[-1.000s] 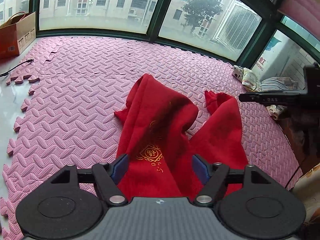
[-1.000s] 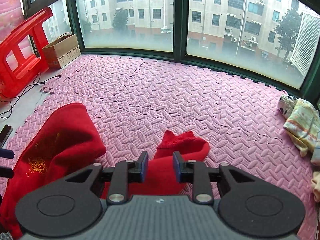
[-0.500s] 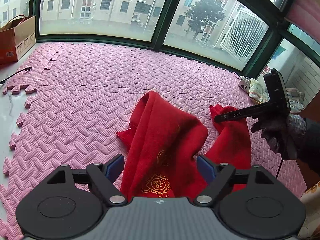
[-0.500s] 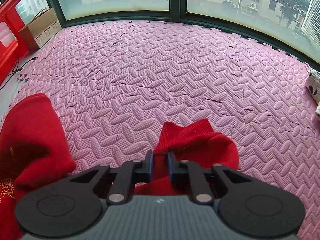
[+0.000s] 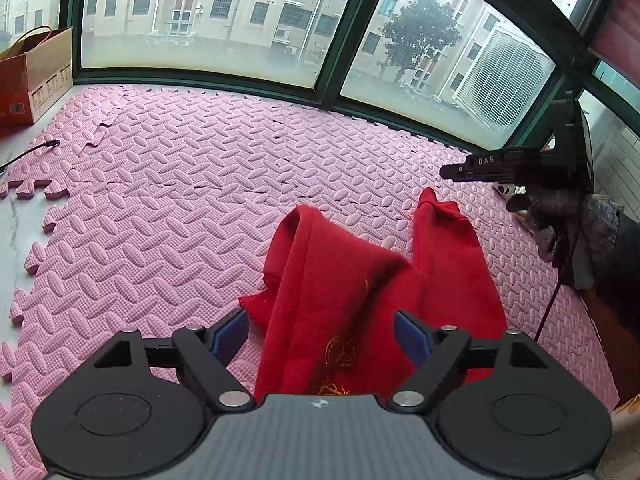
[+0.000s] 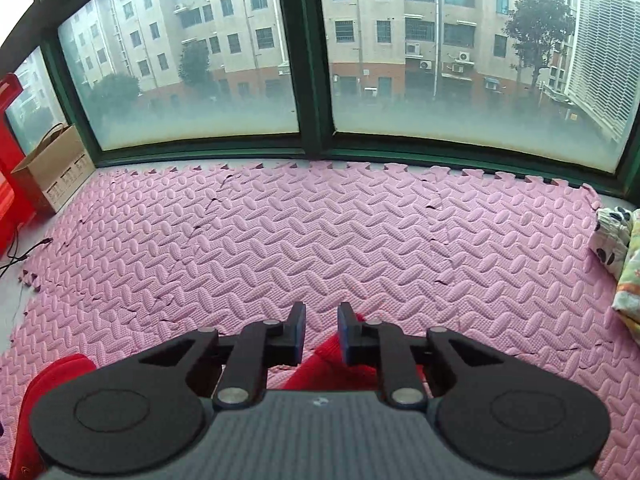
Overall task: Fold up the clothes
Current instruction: 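Lift the red pants with both grippers and shake them open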
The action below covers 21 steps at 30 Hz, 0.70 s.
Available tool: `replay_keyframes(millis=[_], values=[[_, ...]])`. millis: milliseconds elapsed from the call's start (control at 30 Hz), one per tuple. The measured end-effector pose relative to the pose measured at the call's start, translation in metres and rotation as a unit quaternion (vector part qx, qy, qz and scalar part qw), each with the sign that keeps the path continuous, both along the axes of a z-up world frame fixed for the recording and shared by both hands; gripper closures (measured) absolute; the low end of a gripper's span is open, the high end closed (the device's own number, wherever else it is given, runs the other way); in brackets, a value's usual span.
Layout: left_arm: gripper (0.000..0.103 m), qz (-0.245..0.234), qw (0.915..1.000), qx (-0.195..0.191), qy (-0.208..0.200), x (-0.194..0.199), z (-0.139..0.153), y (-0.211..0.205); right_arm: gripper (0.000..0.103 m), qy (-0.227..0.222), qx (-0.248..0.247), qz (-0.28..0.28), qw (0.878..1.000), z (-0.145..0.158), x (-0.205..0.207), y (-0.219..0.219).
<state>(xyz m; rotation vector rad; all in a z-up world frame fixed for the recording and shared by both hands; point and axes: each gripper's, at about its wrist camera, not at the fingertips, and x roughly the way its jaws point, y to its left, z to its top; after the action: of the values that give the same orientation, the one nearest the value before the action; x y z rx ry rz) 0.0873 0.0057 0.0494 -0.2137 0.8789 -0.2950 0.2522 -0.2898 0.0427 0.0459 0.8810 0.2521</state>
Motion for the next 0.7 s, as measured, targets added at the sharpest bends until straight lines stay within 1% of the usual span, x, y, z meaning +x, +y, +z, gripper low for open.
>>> replay_keyframes(millis=[67, 167, 200, 267, 300, 333, 367, 433, 467, 567, 633, 700], values=[[0.021, 0.008, 0.9999, 0.0, -0.006, 0.013, 0.002, -0.002, 0.086, 0.019, 0.006, 0.031, 0.999, -0.009, -0.006, 0.012], [0.022, 0.016, 0.9999, -0.003, -0.002, 0.038, -0.001, -0.006, 0.083, 0.054, 0.009, 0.081, 0.995, -0.028, -0.018, 0.036], [0.022, 0.019, 0.9998, -0.003, 0.001, 0.047, -0.004, -0.007, 0.081, 0.065, 0.01, 0.097, 0.993, -0.034, -0.022, 0.044], [0.026, 0.023, 0.9997, -0.002, 0.008, 0.065, -0.008, -0.011, 0.08, 0.081, 0.018, 0.12, 0.989, -0.042, -0.029, 0.054], [0.034, 0.015, 0.9998, -0.01, 0.012, 0.071, -0.01, -0.012, 0.079, 0.087, 0.025, 0.128, 0.988, -0.044, -0.032, 0.057], [0.045, 0.008, 0.9997, -0.018, 0.016, 0.077, -0.013, -0.013, 0.077, 0.093, 0.031, 0.137, 0.986, -0.047, -0.036, 0.06], [0.052, 0.001, 0.9994, -0.025, 0.024, 0.081, -0.015, -0.015, 0.077, 0.099, 0.037, 0.145, 0.984, -0.049, -0.039, 0.063], [0.086, -0.011, 0.999, -0.031, 0.03, 0.082, -0.018, -0.018, 0.077, 0.102, 0.042, 0.153, 0.982, -0.049, -0.046, 0.066], [0.089, -0.023, 0.9986, -0.044, 0.02, 0.075, -0.015, -0.016, 0.077, 0.101, 0.044, 0.153, 0.982, -0.048, -0.049, 0.065], [0.092, -0.062, 0.9949, -0.078, -0.015, 0.05, -0.002, -0.009, 0.077, 0.094, 0.063, 0.148, 0.982, -0.039, -0.055, 0.053], [0.093, -0.093, 0.9904, -0.093, -0.041, 0.024, 0.009, -0.004, 0.076, 0.094, 0.085, 0.138, 0.982, -0.033, -0.056, 0.042], [0.093, -0.124, 0.9846, -0.106, -0.063, -0.003, 0.017, 0.002, 0.075, 0.093, 0.096, 0.137, 0.982, -0.028, -0.056, 0.036]])
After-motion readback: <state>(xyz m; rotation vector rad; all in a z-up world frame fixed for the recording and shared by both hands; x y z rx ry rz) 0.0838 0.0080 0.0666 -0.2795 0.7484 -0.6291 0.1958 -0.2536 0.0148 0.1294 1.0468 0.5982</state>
